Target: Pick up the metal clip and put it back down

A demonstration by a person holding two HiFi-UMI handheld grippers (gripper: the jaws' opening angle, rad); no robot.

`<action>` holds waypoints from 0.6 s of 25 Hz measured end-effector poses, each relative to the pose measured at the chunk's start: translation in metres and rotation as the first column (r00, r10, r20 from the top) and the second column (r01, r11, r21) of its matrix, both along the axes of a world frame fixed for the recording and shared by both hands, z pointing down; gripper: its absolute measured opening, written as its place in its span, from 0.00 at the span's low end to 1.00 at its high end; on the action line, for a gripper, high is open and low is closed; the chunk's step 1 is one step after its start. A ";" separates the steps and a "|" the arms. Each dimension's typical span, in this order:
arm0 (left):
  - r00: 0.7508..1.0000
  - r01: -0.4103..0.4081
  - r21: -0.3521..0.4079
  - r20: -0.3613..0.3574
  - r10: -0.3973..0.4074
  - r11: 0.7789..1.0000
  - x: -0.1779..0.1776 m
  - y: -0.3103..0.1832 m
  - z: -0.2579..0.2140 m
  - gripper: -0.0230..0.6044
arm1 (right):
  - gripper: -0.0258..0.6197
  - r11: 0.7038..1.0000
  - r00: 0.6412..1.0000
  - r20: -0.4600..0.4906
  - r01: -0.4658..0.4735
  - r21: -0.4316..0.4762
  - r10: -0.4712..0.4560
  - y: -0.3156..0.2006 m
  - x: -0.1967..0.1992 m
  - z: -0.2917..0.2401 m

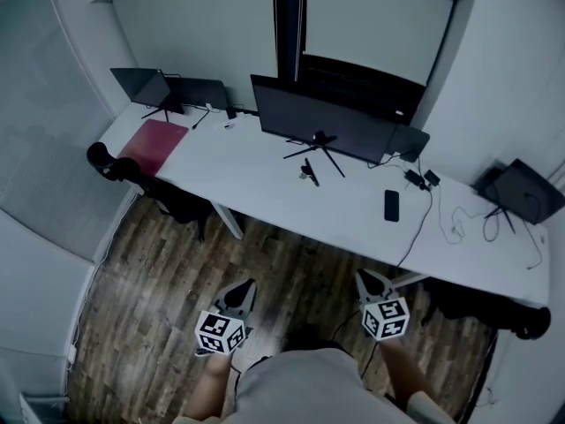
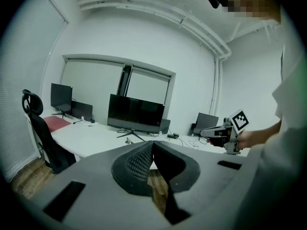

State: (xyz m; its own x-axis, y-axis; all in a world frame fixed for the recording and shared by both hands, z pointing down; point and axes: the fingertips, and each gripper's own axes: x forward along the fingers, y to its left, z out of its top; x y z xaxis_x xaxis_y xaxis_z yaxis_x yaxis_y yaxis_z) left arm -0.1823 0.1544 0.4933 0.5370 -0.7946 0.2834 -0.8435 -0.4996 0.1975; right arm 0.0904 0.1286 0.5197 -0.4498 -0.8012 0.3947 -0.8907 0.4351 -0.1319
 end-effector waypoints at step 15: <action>1.000 0.025 -0.014 0.005 -0.025 1.000 0.026 -0.054 0.004 0.09 | 0.10 0.998 0.999 -0.011 0.045 -0.036 -0.045 -0.061 0.015 0.013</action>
